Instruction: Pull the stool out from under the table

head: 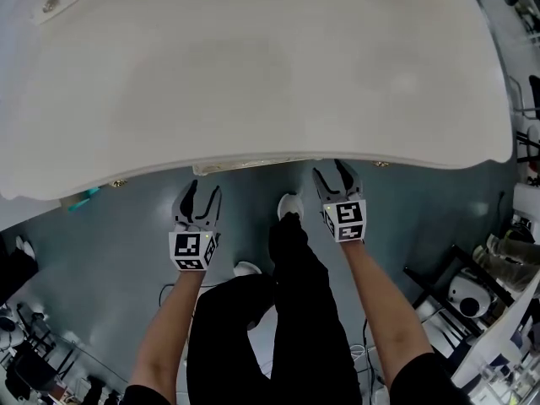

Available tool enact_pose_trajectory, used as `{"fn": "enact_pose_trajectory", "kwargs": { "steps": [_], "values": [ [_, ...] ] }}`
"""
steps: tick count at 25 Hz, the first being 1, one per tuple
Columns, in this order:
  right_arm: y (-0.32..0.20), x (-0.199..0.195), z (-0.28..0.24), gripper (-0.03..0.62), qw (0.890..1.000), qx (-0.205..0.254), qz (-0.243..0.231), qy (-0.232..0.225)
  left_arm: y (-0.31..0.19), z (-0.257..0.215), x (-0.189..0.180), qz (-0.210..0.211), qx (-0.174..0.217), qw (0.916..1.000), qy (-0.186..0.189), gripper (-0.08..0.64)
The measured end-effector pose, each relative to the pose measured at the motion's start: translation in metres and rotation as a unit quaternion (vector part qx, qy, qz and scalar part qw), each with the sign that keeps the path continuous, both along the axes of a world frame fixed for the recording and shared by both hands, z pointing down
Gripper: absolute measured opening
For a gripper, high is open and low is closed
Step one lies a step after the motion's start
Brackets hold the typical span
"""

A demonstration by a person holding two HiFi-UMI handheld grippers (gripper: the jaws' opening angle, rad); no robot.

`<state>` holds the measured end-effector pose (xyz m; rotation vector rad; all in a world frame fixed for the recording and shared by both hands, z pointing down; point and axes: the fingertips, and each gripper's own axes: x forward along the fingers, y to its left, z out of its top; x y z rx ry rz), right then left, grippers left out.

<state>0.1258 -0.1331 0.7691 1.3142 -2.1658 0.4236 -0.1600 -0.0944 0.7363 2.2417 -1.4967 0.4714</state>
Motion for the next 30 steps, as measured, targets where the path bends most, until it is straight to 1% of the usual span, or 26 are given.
{"fn": "enact_pose_trajectory", "kwargs": {
  "steps": [3,6,8,12,18,23,26,30],
  "values": [
    [-0.007,-0.001,0.01,0.261,1.0,-0.012,0.003,-0.005,-0.007,0.01,-0.001,-0.003,-0.007,1.0,0.004,0.251],
    [-0.016,-0.01,0.018,0.272,1.0,-0.023,-0.004,-0.017,-0.015,0.023,-0.007,-0.017,-0.033,0.999,0.024,0.274],
    [-0.02,-0.012,0.021,0.273,0.999,-0.026,-0.012,-0.018,-0.019,0.03,-0.007,-0.02,-0.039,0.9986,0.028,0.289],
    [-0.027,-0.012,0.019,0.275,0.999,-0.019,-0.022,-0.015,-0.025,0.033,-0.01,-0.019,-0.029,0.9994,0.007,0.29],
    [-0.026,-0.014,0.022,0.279,0.999,-0.019,-0.038,-0.02,-0.028,0.049,-0.019,-0.01,-0.046,0.9988,-0.016,0.311],
    [-0.028,-0.015,0.021,0.293,0.998,-0.01,-0.051,-0.029,-0.034,0.057,-0.018,-0.003,-0.047,0.9988,-0.016,0.313],
    [-0.027,-0.015,0.02,0.295,0.998,-0.007,-0.056,-0.037,-0.034,0.057,-0.018,0.0,-0.042,0.9991,-0.008,0.321],
    [-0.028,-0.016,0.022,0.296,0.996,-0.017,-0.056,-0.06,-0.034,0.058,-0.02,-0.001,-0.041,0.9991,-0.005,0.321]
  ]
}}
